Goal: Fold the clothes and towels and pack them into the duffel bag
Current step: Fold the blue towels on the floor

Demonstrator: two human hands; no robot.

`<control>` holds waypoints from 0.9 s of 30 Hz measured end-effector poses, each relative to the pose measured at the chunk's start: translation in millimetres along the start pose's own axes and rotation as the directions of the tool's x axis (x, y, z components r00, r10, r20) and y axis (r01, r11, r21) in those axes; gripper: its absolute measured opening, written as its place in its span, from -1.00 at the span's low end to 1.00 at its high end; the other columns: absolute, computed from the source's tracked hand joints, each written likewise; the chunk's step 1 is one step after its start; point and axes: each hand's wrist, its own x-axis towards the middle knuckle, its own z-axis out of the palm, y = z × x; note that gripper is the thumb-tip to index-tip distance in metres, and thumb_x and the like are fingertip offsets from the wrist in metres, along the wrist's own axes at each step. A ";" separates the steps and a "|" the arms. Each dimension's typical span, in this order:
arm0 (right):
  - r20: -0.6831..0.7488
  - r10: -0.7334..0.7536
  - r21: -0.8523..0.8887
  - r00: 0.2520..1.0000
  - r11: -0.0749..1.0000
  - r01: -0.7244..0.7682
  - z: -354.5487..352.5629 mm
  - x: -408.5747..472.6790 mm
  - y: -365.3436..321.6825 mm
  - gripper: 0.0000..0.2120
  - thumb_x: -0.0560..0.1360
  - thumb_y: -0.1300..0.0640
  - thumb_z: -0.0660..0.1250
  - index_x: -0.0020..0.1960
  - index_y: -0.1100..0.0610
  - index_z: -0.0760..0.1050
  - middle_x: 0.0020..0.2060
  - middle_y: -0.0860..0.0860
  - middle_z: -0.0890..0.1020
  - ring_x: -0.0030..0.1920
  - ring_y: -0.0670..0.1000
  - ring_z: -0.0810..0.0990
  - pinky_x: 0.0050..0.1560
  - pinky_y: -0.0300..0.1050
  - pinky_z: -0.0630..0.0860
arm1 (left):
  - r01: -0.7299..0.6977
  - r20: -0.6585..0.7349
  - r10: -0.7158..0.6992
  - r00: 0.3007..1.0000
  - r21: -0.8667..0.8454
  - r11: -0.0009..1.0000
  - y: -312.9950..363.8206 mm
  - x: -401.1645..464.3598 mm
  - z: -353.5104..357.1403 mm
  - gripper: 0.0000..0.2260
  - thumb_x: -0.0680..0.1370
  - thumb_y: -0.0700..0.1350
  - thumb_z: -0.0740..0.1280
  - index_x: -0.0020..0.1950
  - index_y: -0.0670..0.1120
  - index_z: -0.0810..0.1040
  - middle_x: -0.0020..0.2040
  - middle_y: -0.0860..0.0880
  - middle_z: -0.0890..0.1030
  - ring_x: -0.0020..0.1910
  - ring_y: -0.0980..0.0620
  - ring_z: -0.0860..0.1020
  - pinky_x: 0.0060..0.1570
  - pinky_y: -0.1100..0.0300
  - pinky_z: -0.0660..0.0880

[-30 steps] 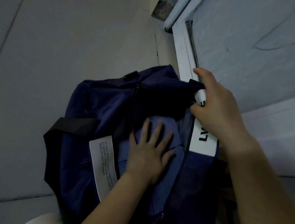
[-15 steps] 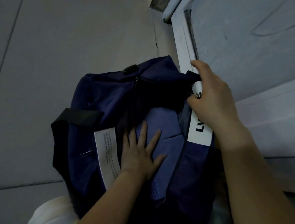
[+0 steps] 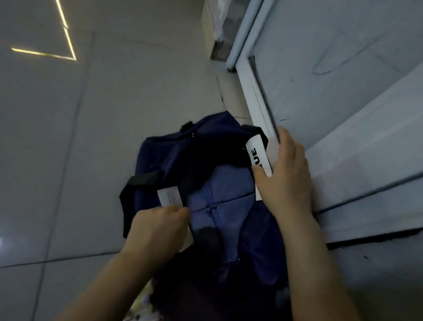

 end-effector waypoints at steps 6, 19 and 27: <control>0.219 -0.155 0.283 0.963 0.955 0.090 -32.4 -38.6 -72.6 -0.62 0.51 0.02 0.37 0.30 -0.01 0.42 0.12 -0.04 0.54 0.07 0.00 0.55 0.07 0.01 0.53 | 0.153 0.067 -0.156 0.985 0.059 0.987 -21.3 -21.5 -96.1 -0.80 0.62 -0.06 0.13 -0.04 -0.06 0.52 -0.07 -0.02 0.61 -0.15 -0.08 0.57 -0.24 0.09 0.49; 0.501 -0.486 0.369 0.716 0.868 0.331 -50.0 -71.9 -257.0 -0.45 0.53 -0.08 0.31 0.45 -0.12 0.18 0.09 -0.06 0.49 0.03 -0.02 0.52 0.10 -0.03 0.50 | 0.467 0.113 -0.551 0.827 -0.683 0.561 -127.7 -162.4 -209.9 -0.92 0.50 -0.22 0.39 -0.16 -0.07 0.55 -0.23 -0.03 0.62 -0.23 0.06 0.58 -0.26 0.27 0.43; 0.579 -0.577 0.306 0.575 0.808 0.503 -62.5 -81.0 -338.4 -0.50 0.51 -0.12 0.32 0.40 -0.09 0.28 0.10 -0.08 0.52 0.04 -0.04 0.53 0.05 -0.11 0.48 | 0.538 0.093 -0.617 0.782 -0.600 0.591 -190.5 -213.6 -203.8 -0.94 0.52 -0.15 0.40 -0.15 -0.04 0.58 -0.26 0.03 0.65 -0.27 0.11 0.61 -0.31 0.31 0.43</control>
